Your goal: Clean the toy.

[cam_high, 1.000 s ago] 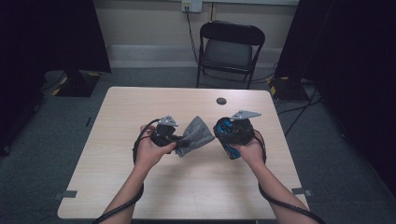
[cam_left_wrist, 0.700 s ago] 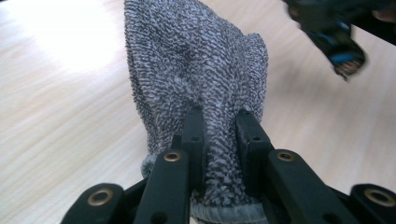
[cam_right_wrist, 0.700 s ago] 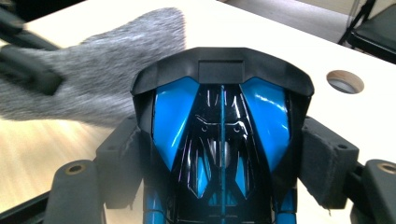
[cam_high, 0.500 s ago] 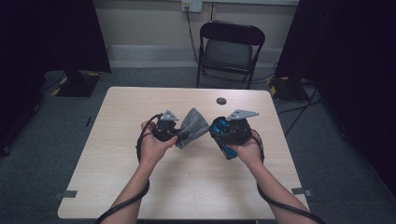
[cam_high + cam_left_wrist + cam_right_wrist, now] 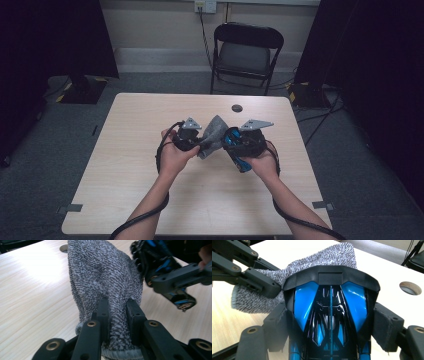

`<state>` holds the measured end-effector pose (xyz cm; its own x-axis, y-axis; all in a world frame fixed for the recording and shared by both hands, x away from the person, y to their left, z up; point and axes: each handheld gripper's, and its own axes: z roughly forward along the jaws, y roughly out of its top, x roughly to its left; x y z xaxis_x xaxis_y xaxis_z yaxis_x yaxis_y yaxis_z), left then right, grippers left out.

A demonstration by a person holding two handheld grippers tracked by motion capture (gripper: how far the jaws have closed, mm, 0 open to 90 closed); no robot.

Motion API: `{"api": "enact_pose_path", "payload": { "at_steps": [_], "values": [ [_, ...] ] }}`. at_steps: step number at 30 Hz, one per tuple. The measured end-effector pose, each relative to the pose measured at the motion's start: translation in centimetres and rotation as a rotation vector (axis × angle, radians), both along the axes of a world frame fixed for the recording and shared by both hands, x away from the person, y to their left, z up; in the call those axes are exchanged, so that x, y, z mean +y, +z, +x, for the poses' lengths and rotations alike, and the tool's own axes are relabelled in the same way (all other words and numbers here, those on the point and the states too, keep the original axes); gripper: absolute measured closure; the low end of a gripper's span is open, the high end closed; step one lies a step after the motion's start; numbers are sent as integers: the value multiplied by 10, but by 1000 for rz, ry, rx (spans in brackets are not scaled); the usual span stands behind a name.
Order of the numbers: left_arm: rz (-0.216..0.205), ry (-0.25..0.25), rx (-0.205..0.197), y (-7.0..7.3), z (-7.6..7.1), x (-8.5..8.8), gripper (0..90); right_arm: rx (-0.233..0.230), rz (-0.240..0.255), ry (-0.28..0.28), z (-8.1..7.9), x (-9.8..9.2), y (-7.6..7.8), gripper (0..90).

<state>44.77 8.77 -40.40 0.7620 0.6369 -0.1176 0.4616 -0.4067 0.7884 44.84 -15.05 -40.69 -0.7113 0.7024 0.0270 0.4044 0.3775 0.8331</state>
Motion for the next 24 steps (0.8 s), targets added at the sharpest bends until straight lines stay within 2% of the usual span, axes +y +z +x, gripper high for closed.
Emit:
{"api": "enact_pose_path", "payload": {
  "at_steps": [4,11,24],
  "values": [
    [-16,-21,10,0,-1,-7,759,-7,-15,-4,0,0,-1,251],
    [-33,-34,33,-2,-2,-9,760,-6,-19,-10,1,0,-3,251],
    [-42,-45,69,-7,-2,-10,761,-12,-16,-18,1,2,-3,251]
  ]
}}
